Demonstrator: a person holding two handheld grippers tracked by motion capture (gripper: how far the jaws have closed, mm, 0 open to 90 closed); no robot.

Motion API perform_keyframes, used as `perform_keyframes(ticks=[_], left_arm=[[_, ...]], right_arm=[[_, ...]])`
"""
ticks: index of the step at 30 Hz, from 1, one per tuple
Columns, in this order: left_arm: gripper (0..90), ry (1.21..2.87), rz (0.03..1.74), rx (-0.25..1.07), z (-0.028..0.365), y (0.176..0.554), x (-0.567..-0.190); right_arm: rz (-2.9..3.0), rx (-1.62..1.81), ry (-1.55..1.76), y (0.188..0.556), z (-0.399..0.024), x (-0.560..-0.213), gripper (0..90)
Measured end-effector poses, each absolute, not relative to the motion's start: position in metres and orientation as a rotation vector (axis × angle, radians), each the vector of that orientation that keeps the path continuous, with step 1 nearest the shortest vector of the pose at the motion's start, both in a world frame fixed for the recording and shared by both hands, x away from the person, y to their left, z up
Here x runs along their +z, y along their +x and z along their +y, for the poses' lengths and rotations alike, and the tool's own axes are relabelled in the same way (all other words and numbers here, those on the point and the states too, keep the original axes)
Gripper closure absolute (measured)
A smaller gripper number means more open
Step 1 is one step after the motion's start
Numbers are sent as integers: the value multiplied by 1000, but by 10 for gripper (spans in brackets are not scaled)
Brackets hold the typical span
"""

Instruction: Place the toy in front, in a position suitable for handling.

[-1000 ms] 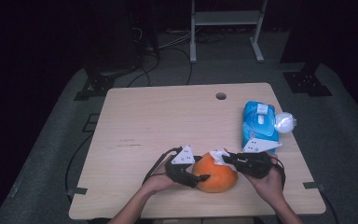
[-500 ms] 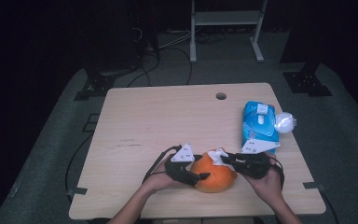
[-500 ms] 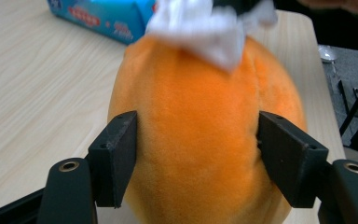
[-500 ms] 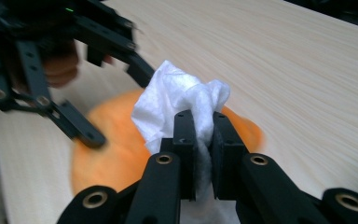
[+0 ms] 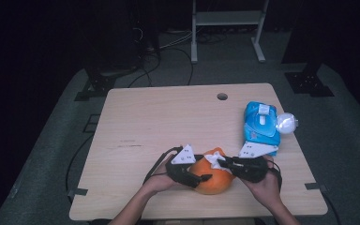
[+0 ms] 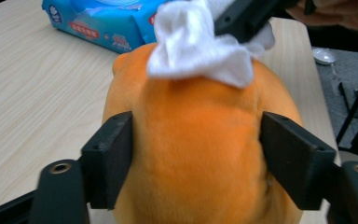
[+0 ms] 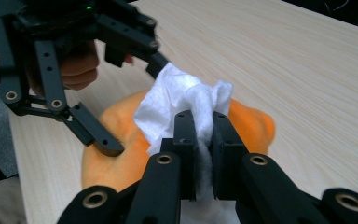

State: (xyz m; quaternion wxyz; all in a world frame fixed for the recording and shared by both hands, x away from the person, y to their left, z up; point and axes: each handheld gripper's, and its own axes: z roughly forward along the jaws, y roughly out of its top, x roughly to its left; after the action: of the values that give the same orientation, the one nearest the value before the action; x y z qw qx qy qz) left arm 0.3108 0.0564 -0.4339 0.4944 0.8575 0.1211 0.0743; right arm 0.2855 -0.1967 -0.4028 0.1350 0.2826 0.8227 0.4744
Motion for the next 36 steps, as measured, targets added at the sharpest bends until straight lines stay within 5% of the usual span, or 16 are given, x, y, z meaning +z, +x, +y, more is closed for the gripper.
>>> perform_keyframes(ticks=[10, 15, 22, 36], left_arm=[[315, 2072, 280, 171, 59, 309, -435], [126, 2038, 333, 145, 55, 311, -426], [304, 2076, 275, 175, 58, 306, -430], [291, 2044, 338, 160, 62, 312, -435]], right_arm=[[2374, 1375, 894, 296, -213, -409, 814], [2390, 1436, 852, 288, -205, -407, 815], [2394, 1438, 816, 286, -202, -403, 813], [2396, 1434, 856, 289, -209, -406, 813]])
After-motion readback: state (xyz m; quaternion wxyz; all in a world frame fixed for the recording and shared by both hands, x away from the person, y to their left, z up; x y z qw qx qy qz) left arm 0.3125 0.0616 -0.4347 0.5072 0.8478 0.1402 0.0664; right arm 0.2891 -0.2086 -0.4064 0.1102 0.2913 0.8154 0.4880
